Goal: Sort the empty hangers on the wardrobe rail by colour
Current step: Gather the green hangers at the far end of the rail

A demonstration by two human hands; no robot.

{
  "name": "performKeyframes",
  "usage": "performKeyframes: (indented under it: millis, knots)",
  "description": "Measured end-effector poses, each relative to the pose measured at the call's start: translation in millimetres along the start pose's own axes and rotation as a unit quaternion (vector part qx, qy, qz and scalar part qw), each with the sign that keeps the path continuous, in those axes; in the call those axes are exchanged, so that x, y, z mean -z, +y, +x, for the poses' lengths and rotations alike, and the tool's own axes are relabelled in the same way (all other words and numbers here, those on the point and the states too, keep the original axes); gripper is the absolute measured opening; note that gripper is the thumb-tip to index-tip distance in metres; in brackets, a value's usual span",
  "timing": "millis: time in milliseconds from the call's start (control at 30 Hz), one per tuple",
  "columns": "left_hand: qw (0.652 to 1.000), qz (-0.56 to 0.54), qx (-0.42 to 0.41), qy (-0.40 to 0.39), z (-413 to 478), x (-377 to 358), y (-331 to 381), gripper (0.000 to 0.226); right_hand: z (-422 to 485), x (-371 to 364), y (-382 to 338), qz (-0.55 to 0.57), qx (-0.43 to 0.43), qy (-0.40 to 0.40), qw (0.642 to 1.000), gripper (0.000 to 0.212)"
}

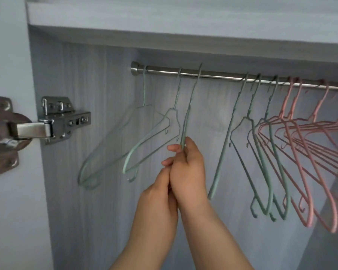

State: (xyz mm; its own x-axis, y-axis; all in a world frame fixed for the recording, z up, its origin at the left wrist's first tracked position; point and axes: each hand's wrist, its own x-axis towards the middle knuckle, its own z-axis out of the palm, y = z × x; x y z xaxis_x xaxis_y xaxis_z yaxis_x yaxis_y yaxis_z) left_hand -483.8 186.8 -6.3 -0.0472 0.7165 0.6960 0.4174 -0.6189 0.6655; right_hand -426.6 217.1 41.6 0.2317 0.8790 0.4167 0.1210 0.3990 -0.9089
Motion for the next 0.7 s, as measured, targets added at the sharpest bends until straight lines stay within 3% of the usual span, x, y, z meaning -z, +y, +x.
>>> performKeyframes:
  millis: [200,400,467,600,700]
  knots:
    - [0.999,-0.037,0.014,-0.030,1.6,2.5,-1.2,0.057,-5.2,-1.8,2.4,0.026,-0.002,0.042,0.999,0.032]
    - [0.998,-0.035,0.006,-0.059,-5.1,-6.6,-2.2,0.051,-6.5,9.1,10.3,0.022,-0.005,0.065,0.998,0.041]
    - [0.998,-0.002,-0.035,-0.056,-16.7,-3.2,1.8,0.047,-5.5,18.2,15.2,0.018,-0.017,0.073,0.997,0.049]
    - [0.967,0.071,-0.214,0.118,-34.7,23.3,7.4,0.034,-5.9,32.0,19.6,0.023,-0.037,0.075,0.996,0.046]
    - [0.955,0.072,-0.190,0.215,-21.4,36.2,8.0,0.029,-14.4,32.3,23.3,-0.005,-0.043,0.056,0.997,0.050]
